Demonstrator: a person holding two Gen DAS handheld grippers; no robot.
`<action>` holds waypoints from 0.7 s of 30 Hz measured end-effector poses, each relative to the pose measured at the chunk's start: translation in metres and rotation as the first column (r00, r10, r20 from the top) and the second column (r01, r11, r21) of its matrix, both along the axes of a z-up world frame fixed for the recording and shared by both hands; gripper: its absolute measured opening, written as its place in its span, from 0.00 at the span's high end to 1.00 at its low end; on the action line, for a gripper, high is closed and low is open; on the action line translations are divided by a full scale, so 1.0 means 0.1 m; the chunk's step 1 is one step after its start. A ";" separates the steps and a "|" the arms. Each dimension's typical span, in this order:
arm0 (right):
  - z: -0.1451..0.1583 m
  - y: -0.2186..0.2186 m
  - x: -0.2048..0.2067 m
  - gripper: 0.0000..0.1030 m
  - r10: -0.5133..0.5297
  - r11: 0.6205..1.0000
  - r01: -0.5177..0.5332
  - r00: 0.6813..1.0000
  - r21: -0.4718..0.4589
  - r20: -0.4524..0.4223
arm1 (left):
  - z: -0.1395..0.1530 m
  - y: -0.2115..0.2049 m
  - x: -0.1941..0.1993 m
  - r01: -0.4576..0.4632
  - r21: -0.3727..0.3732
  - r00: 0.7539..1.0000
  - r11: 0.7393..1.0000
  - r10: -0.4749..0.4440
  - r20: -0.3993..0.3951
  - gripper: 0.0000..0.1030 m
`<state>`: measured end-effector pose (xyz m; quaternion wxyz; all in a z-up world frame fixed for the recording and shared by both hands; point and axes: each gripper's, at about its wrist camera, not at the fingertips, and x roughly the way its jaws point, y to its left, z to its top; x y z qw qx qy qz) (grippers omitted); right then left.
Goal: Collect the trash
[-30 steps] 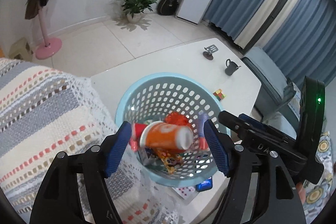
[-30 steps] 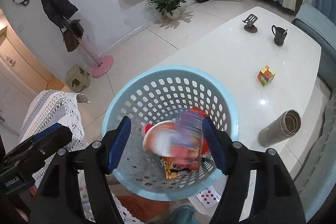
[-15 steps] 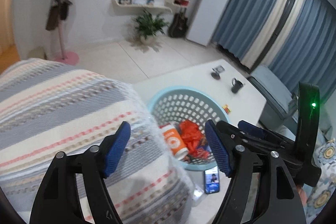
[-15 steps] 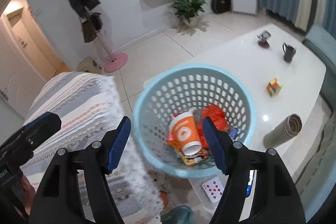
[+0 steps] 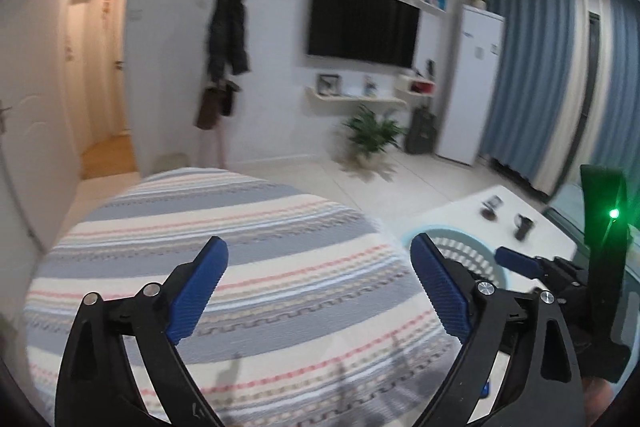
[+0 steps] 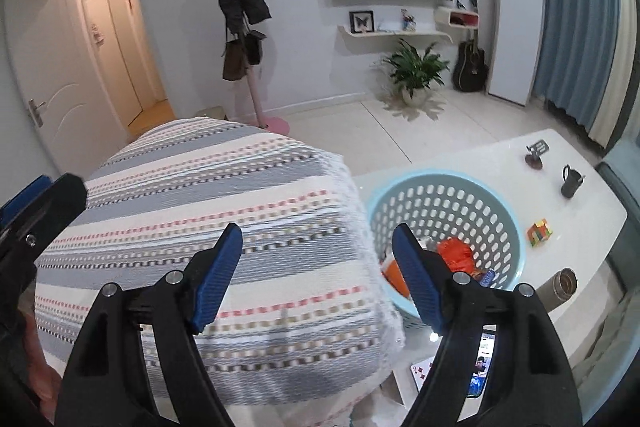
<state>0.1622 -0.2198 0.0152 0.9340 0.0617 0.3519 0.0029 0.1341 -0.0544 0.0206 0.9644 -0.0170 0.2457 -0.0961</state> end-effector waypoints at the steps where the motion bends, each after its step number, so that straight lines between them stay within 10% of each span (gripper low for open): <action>1: 0.01 0.04 -0.02 0.29 0.000 1.000 0.000 1.000 -0.003 0.007 | 0.00 0.07 -0.05 -0.025 0.003 1.000 1.000 0.025 0.007 0.12; 8: 0.00 0.20 -0.23 0.24 -0.013 1.000 0.014 0.999 -0.015 0.045 | 0.02 0.47 -0.43 -0.197 -0.028 0.977 0.980 0.199 0.081 0.12; 21: -0.06 0.36 -0.53 0.18 -0.050 0.998 0.054 0.993 -0.040 0.110 | -0.06 0.46 -0.65 -0.183 -0.020 0.981 0.983 0.183 0.058 0.12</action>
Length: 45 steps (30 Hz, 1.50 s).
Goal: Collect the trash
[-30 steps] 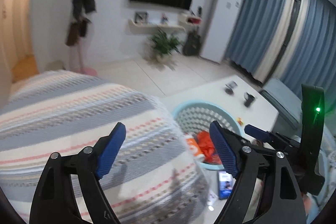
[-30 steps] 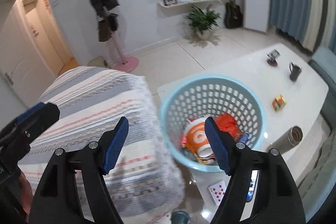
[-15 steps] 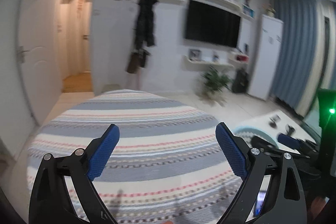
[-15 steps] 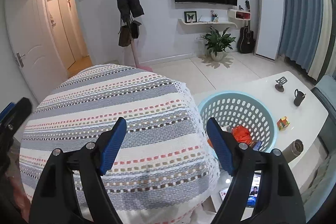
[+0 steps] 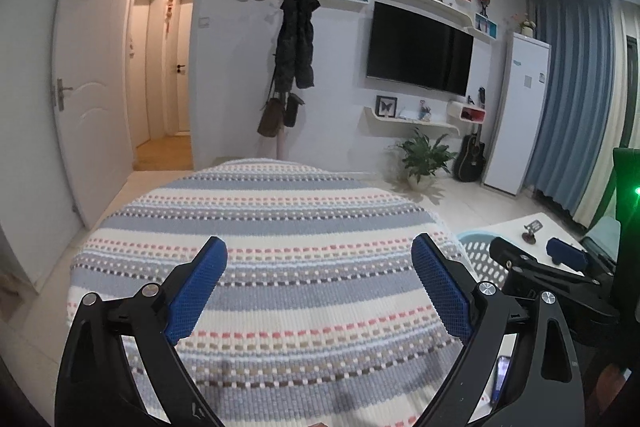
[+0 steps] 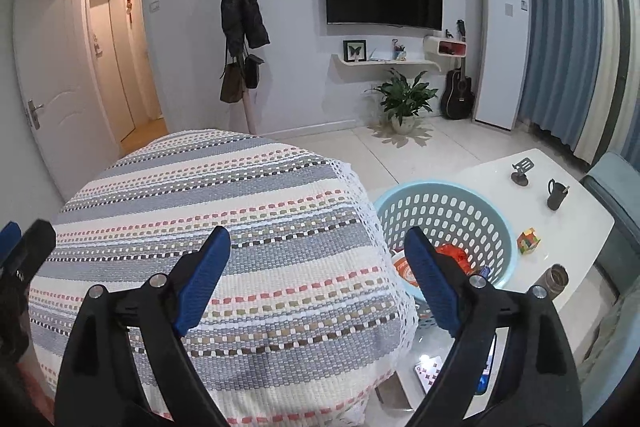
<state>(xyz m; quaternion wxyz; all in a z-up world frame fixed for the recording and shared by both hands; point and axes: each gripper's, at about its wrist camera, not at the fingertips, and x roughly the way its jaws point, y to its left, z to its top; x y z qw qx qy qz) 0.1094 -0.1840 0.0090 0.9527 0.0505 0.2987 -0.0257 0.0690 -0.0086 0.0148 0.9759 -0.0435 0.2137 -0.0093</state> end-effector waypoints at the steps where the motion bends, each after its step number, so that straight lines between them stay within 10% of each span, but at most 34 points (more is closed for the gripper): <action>1: -0.02 0.00 -0.03 0.18 -0.006 1.000 0.006 1.000 0.006 0.003 | -0.01 0.01 -0.02 -0.001 -0.004 1.000 1.000 0.001 -0.003 0.12; 45: 0.02 0.01 -0.36 0.10 -0.052 0.997 0.059 0.991 -0.051 0.126 | -0.19 -0.03 -0.27 -0.018 -0.011 0.999 1.000 0.018 -0.029 0.12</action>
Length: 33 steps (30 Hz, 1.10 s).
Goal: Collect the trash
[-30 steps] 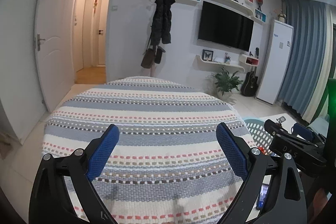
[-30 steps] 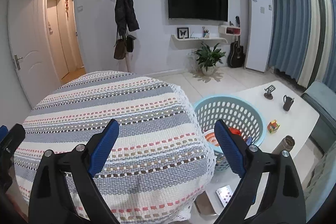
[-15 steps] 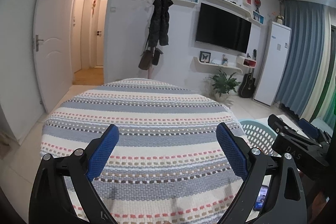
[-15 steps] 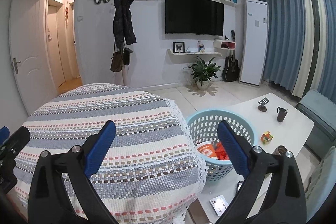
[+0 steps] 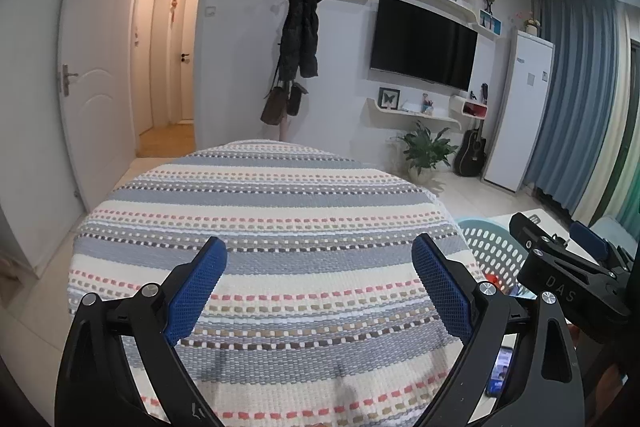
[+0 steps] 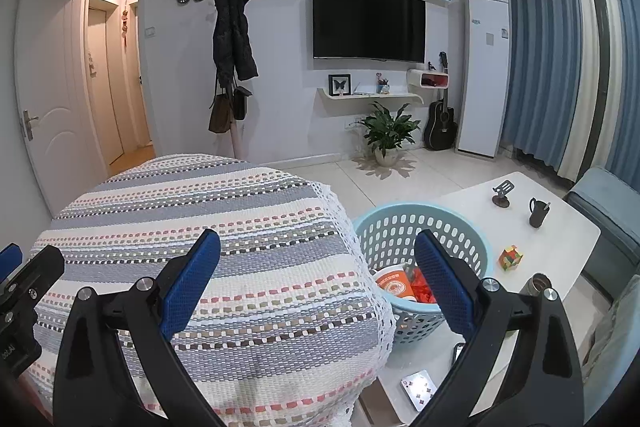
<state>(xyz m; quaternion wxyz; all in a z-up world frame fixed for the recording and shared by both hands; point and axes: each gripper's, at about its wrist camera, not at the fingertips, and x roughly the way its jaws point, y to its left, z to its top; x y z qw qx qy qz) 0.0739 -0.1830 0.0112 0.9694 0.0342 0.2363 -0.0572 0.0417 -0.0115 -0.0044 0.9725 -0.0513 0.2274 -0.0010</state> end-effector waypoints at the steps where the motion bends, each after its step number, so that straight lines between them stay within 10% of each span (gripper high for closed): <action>1: -0.01 0.00 0.00 0.10 0.000 1.000 0.000 1.000 0.001 -0.002 | -0.01 -0.01 0.01 0.000 0.001 1.000 1.000 0.000 -0.003 0.12; 33: -0.14 -0.04 0.09 0.10 -0.006 1.000 0.006 0.999 0.009 -0.042 | -0.11 -0.08 0.04 -0.001 0.002 1.000 1.000 0.001 -0.030 0.12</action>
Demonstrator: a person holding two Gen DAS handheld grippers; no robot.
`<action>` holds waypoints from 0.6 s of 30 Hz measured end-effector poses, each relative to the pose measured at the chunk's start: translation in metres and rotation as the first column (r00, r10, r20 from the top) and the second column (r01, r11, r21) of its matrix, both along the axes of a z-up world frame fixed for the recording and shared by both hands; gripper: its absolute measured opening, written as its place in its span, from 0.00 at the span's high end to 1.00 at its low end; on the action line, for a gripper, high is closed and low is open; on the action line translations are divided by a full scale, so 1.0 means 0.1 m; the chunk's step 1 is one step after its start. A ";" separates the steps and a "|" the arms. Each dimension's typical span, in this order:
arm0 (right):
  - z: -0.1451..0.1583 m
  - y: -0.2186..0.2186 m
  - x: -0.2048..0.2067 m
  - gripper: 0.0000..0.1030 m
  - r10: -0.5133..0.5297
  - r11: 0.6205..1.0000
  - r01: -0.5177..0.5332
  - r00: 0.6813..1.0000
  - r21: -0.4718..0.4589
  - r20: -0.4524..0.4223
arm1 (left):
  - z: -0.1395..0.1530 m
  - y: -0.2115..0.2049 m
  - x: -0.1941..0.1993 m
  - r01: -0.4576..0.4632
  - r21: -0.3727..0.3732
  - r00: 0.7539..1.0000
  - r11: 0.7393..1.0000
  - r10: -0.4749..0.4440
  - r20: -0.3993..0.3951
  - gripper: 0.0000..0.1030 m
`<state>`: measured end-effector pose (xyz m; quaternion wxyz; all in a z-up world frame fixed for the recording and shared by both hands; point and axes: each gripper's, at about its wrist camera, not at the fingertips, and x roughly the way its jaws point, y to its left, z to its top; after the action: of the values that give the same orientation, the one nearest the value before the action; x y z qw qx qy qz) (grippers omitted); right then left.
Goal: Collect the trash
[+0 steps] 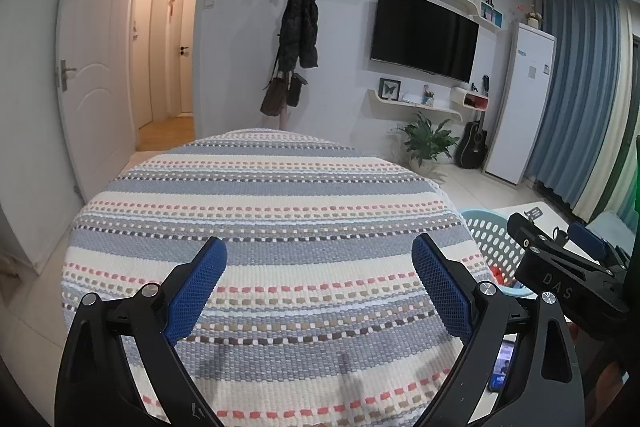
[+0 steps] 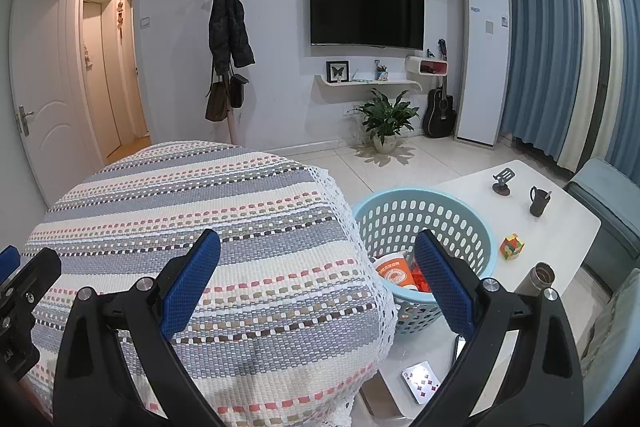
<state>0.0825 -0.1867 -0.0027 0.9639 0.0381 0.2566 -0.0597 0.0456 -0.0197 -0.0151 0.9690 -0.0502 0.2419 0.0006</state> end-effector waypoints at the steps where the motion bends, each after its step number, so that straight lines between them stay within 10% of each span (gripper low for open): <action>1: 0.00 0.00 0.00 0.10 -0.001 1.000 0.001 1.000 0.000 0.001 | 0.00 -0.01 0.00 0.001 0.002 1.000 1.000 -0.001 0.000 0.12; 18: -0.01 -0.01 -0.02 0.10 0.003 1.000 -0.003 1.000 0.001 -0.003 | -0.02 -0.02 0.02 0.011 0.011 1.000 1.000 -0.011 -0.011 0.12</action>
<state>0.0804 -0.1875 -0.0041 0.9636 0.0381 0.2582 -0.0582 0.0477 -0.0220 -0.0174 0.9679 -0.0436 0.2476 -0.0029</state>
